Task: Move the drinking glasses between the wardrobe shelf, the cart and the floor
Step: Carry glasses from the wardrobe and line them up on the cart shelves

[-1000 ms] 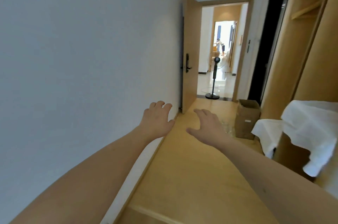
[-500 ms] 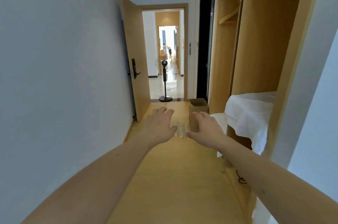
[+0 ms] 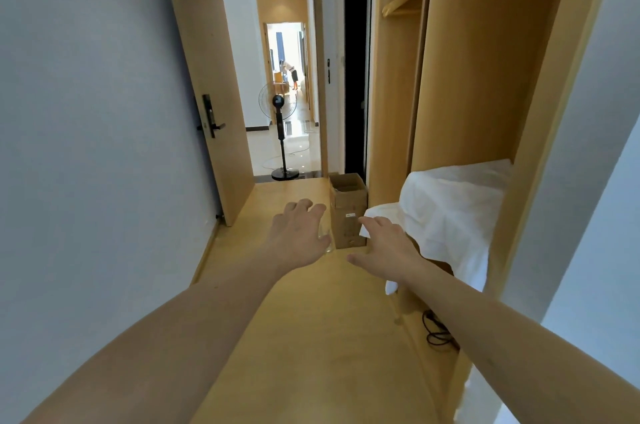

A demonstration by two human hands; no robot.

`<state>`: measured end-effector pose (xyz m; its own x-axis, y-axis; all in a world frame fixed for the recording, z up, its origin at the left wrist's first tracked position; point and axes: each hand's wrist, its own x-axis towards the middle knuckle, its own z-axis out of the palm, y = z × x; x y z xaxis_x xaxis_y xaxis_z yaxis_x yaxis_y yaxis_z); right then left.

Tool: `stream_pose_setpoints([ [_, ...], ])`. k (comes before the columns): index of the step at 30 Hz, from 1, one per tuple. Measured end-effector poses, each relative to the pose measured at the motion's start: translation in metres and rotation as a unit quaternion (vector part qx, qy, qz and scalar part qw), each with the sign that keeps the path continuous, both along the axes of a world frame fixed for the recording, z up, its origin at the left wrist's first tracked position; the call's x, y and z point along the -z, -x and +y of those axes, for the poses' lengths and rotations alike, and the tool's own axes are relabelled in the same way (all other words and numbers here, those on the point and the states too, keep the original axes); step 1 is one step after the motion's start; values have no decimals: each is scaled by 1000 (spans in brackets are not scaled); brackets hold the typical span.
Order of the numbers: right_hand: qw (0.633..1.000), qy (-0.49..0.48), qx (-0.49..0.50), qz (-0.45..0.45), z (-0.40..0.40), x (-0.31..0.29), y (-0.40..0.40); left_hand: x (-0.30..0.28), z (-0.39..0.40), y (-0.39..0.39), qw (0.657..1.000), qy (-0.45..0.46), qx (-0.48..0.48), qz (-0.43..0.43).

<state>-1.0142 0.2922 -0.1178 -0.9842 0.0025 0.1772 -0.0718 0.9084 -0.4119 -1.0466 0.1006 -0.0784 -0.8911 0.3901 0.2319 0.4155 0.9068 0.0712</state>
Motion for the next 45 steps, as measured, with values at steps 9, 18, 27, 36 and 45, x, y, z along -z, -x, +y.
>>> stream_pose_setpoints([
  [9,999,-3,13,-41,-9,19,78,23,-11,80,1000,-14,-1,-28],
  [18,998,2,37,-58,-47,31,179,37,-50,191,998,-20,6,-54],
  [27,995,-2,72,-72,-89,34,273,42,-81,297,996,-40,33,-66],
  [36,988,-25,78,-132,-117,65,329,84,-111,367,992,-34,24,-119],
  [45,987,-7,63,-146,-116,84,406,105,-113,431,988,-31,9,-148],
])
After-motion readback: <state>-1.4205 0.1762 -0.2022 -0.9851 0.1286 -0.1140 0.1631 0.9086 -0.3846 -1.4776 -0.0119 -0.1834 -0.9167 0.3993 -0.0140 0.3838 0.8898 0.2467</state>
